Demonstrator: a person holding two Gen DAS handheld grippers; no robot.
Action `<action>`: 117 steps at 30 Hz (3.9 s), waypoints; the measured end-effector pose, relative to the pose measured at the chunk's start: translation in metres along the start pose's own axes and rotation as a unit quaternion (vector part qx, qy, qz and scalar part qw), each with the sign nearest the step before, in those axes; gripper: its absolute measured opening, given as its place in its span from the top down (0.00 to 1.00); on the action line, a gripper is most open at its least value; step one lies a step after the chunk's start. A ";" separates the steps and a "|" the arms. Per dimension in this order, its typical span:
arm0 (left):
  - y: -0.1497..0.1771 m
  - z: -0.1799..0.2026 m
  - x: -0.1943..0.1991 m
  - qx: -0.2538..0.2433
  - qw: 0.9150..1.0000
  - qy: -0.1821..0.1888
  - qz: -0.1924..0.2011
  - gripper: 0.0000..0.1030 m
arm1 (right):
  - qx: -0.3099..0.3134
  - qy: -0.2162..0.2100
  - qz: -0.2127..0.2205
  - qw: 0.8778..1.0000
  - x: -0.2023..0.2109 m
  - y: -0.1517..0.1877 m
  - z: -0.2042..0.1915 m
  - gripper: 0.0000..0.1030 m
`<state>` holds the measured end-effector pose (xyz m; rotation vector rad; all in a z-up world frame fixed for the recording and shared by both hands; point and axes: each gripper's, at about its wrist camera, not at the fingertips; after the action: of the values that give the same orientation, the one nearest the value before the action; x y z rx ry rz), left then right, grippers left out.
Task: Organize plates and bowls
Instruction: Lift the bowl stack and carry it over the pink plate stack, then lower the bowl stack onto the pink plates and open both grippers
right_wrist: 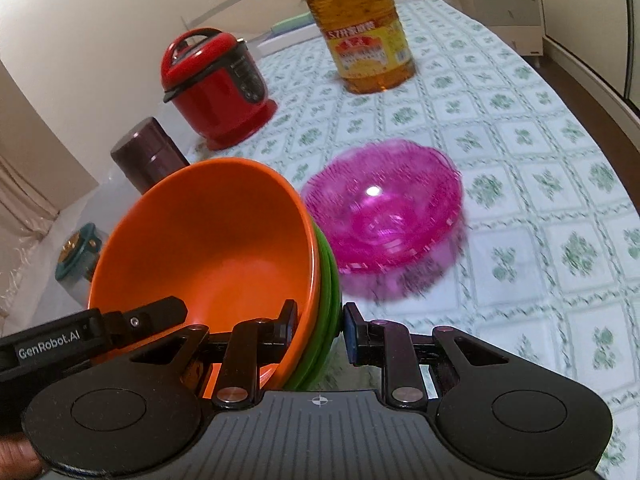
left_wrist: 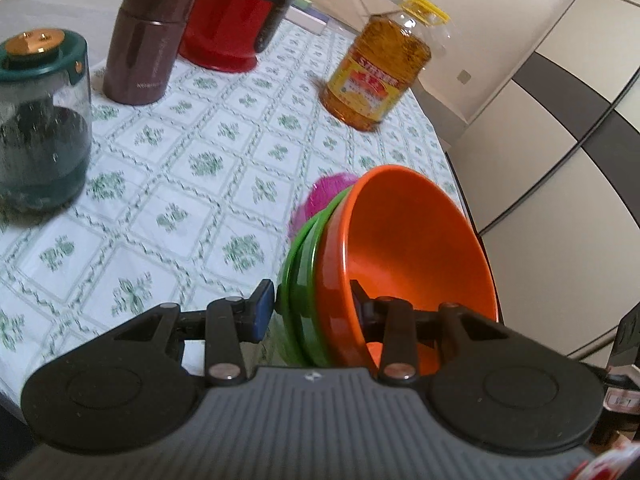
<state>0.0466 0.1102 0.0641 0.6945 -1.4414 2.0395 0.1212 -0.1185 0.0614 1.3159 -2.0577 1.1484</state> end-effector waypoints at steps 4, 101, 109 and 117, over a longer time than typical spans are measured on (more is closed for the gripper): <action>0.012 0.014 0.000 -0.012 1.000 0.005 -0.009 0.67 | -0.009 0.010 -0.005 1.000 0.010 0.010 0.016 0.76; -0.099 0.016 -0.171 -0.025 0.999 0.011 -0.029 0.57 | -0.001 0.035 -0.024 0.999 -0.107 -0.138 0.057 0.57; -0.092 0.013 -0.163 -0.024 0.999 0.002 -0.022 0.43 | -0.015 0.032 -0.007 0.999 -0.099 -0.134 0.062 0.48; -0.087 0.019 -0.142 -0.049 0.998 -0.022 0.019 0.39 | -0.031 0.012 0.023 0.999 -0.081 -0.130 0.065 0.47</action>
<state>0.2108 0.0974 0.0312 0.6797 -1.5780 1.9788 0.2773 -0.1560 0.0200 1.2268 -2.0980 1.1055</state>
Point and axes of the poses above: each gripper's, at about its wrist camera, not at the fingertips, and x roughly against the way its jaws point, z to its right, y to its underside, and after that the axes turned 15 degrees about -x, right-handed
